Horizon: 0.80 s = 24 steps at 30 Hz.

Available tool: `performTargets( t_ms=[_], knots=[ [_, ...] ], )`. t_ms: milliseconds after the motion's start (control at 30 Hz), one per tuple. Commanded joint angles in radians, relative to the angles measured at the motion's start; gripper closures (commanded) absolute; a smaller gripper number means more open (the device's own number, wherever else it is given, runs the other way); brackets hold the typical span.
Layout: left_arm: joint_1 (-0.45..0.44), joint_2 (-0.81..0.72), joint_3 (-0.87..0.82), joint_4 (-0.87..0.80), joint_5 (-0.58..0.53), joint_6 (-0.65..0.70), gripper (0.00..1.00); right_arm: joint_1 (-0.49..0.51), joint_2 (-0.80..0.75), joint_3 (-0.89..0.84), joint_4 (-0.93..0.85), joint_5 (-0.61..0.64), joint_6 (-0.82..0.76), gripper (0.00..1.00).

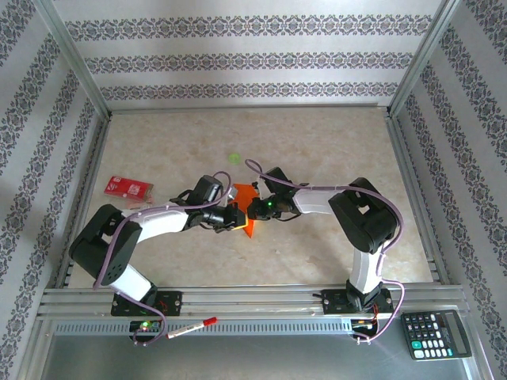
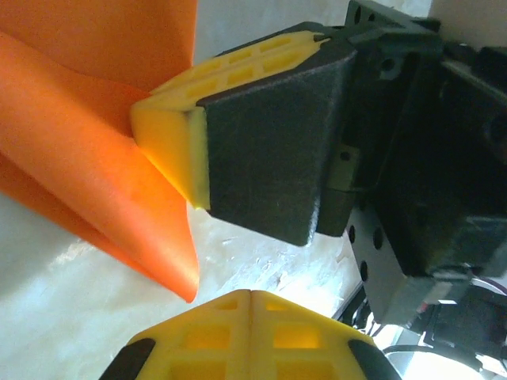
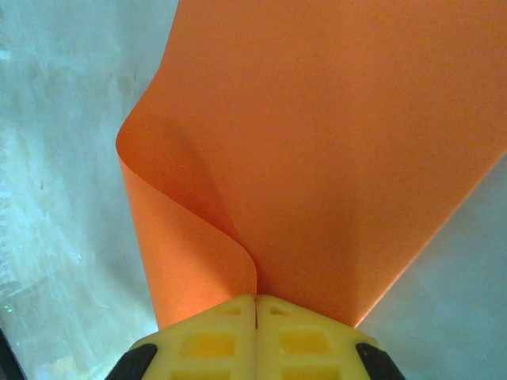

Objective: Fold a paper plane with a square sheet of paper (pick it up from the middle)
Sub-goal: Third fold the triangle at the center of the table.

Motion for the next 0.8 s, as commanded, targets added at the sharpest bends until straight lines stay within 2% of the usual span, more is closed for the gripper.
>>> performTargets(
  t_ms=[0, 333, 767],
  knots=[
    [-0.011, 0.04, -0.006, 0.099, 0.031, -0.018, 0.97, -0.012, 0.049, -0.014, -0.062, 0.066, -0.012, 0.97],
    [-0.023, 0.139, -0.011, 0.156, 0.065, -0.029, 0.97, -0.015, 0.052, -0.011, -0.069, 0.063, -0.016, 0.97],
    [-0.023, 0.194, -0.029, 0.211, 0.076, -0.041, 0.97, -0.013, 0.047, -0.009, -0.075, 0.064, -0.015, 0.97]
  ],
)
